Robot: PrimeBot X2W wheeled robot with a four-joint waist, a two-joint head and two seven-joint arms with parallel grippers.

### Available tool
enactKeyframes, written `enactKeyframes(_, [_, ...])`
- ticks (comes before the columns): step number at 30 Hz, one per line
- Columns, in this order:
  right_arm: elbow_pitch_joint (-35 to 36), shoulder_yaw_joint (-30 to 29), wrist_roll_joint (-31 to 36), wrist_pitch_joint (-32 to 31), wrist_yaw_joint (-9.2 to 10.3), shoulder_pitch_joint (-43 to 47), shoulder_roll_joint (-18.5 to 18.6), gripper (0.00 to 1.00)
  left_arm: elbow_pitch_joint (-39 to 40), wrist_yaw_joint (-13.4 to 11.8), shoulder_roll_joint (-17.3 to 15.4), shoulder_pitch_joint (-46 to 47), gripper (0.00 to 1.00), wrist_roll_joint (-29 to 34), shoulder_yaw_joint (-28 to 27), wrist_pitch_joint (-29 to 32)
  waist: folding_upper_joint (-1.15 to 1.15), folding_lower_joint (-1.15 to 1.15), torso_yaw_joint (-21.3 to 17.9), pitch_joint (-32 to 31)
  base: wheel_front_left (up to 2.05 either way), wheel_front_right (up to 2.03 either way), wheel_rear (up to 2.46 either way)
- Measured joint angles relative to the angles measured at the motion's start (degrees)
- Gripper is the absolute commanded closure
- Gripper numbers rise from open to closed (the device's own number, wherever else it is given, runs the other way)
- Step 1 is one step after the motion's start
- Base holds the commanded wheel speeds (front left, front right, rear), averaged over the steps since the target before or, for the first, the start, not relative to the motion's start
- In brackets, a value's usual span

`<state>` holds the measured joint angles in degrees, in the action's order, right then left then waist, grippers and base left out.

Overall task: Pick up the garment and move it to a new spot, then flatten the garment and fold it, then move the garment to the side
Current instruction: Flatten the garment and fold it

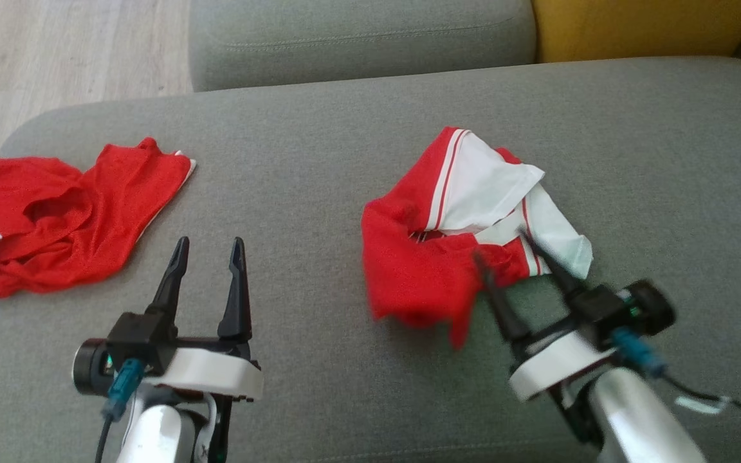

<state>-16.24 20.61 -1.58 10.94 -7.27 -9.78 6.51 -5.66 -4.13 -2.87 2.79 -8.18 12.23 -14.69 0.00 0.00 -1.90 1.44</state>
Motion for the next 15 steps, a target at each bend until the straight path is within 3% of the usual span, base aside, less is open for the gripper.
enactKeyframes(8, [10.3, -12.7, 1.8, 2.9, 0.0, 4.3, -3.2, 0.0, 0.8, -0.4, 0.0, 0.0, 0.0, 0.0, 0.2, 0.0, 0.0, 0.0, -0.5, -0.6, 0.0, 0.0, 0.0])
enactKeyframes(15, [12.1, -15.5, 1.6, 3.4, 0.0, 8.1, -3.5, 0.0, 0.7, -0.3, 0.0, 0.0, 0.0, 2.3, 1.9, 0.0, 0.0, 0.0, 0.5, -0.8, 0.0, 0.0, 0.0])
